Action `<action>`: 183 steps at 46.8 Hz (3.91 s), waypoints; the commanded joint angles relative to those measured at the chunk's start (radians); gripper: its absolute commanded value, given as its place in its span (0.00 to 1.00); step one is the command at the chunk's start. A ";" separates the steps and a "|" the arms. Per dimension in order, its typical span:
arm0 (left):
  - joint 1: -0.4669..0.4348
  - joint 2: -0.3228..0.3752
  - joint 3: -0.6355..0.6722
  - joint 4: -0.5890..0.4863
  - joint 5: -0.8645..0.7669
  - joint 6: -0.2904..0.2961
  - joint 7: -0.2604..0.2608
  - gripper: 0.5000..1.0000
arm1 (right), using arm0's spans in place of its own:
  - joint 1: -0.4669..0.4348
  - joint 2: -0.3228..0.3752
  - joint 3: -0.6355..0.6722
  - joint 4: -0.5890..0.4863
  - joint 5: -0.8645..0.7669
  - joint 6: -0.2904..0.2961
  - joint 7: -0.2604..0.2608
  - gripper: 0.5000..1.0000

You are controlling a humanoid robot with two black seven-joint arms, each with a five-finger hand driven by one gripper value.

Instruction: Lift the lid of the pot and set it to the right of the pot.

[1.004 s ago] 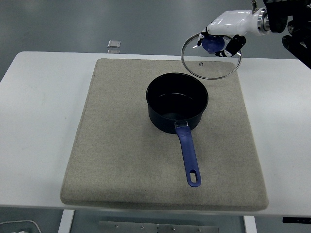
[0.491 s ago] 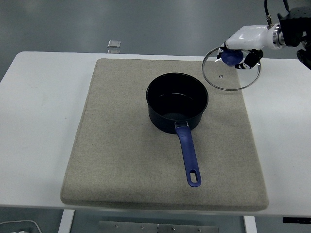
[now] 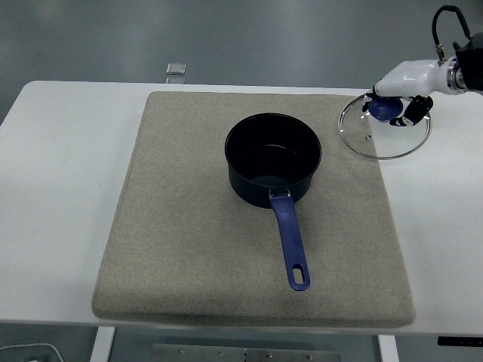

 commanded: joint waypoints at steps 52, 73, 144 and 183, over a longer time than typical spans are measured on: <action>0.000 0.000 0.000 0.000 0.000 0.000 0.000 1.00 | 0.000 -0.004 0.015 0.155 0.096 -0.018 0.000 0.00; 0.000 0.000 0.000 0.000 -0.001 0.000 0.000 1.00 | -0.003 -0.005 0.007 0.155 0.110 -0.015 0.000 0.00; 0.000 0.000 0.000 0.000 -0.001 0.000 0.000 1.00 | 0.084 0.036 0.251 0.038 0.605 -0.133 0.000 0.83; 0.000 0.000 0.000 0.000 0.000 -0.002 0.000 1.00 | 0.021 0.082 0.443 -0.008 1.754 -0.192 -0.085 0.83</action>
